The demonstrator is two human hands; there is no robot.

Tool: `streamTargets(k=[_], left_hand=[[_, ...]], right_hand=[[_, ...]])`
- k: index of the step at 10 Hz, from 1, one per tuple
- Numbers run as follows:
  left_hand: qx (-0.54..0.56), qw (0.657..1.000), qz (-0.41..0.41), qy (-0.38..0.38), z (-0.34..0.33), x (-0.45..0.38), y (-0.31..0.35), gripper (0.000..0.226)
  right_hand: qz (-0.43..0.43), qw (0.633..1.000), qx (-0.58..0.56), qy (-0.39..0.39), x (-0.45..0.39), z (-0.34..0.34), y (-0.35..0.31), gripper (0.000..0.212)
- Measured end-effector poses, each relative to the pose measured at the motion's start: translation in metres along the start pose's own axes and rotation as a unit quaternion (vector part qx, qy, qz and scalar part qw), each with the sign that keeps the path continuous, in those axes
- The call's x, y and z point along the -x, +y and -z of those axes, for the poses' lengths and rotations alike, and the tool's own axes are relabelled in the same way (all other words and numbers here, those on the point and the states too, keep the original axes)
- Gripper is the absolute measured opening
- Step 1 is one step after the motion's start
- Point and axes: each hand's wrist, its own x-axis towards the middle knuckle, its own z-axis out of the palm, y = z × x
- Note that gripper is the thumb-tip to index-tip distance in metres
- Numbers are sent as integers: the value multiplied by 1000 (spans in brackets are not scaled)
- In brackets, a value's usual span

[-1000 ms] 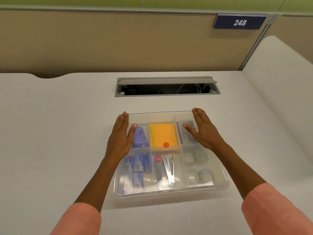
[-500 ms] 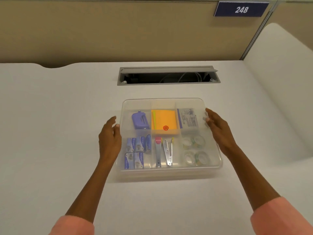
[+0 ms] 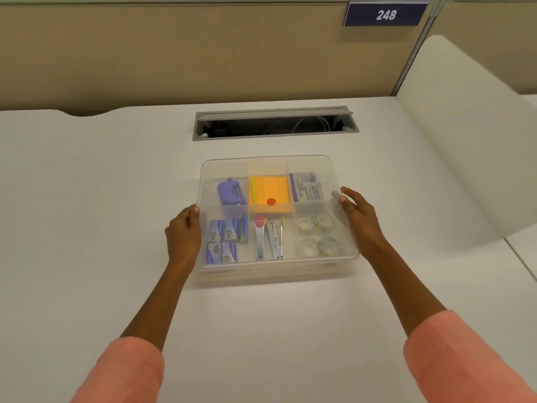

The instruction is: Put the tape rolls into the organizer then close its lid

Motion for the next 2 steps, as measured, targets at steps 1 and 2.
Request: streamTargets(k=[1, 2], left_hand=[[-85, 996, -38, -3, 1, 1, 8, 30], [-145, 989, -26, -31, -1, 1, 19, 40]], right_hand=[[18, 998, 59, -1, 0, 3, -6, 42], [68, 994, 61, 52, 5, 9, -25, 43]])
